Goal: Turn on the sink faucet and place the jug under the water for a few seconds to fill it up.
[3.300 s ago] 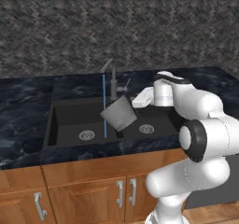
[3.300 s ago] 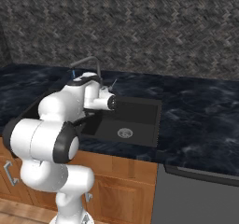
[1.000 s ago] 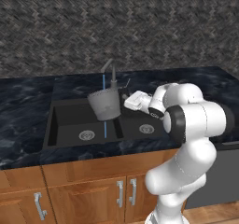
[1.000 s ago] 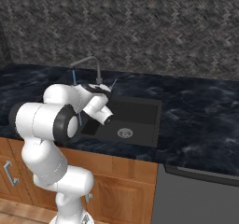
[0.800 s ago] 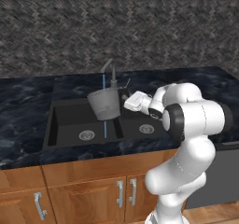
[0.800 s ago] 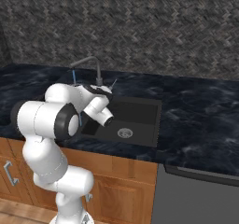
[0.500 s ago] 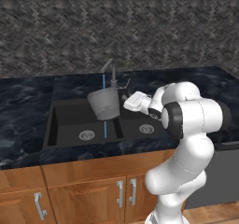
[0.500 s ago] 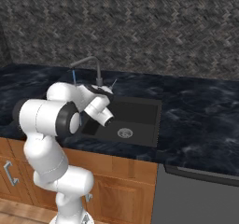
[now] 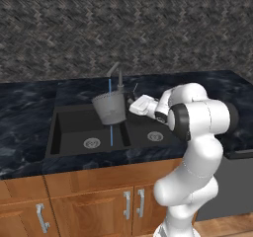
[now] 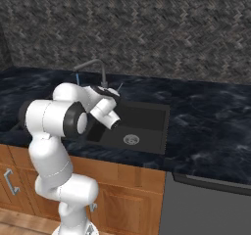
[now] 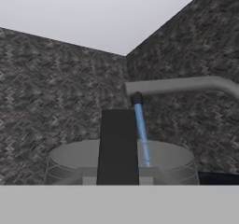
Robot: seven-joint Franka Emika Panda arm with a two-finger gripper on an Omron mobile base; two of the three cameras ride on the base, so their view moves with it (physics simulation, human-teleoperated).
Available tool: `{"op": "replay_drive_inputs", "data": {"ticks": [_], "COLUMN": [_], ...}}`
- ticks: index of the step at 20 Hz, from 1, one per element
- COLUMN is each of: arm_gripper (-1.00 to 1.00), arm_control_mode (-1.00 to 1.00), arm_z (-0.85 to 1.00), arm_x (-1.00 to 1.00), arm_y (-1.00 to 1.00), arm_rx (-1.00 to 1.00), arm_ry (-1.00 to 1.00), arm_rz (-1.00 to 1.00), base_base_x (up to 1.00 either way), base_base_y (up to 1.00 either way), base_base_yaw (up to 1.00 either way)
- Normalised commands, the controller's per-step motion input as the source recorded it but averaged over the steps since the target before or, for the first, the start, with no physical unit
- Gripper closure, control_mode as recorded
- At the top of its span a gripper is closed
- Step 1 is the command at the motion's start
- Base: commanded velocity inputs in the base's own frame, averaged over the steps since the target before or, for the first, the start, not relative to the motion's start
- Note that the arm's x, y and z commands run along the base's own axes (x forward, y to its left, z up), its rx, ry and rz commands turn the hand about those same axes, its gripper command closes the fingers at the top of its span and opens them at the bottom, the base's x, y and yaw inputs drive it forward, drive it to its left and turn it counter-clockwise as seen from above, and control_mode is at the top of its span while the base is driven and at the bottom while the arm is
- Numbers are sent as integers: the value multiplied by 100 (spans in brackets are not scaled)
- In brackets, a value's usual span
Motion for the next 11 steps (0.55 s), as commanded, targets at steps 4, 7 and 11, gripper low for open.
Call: {"op": "replay_drive_inputs", "data": {"ticks": [4,7,11], "arm_gripper": [100,100,100], "arm_control_mode": [-100,-100,-100], "arm_z": [-4,-6,-8], "arm_x": [26,20,15], "arm_y": [7,5,4], "arm_rx": [0,0,3], "arm_ry": [0,0,0], "arm_rz": [-2,-1,0], "base_base_x": [0,0,0], "base_base_y": [0,0,0], "base_base_yaw": [0,0,0]}}
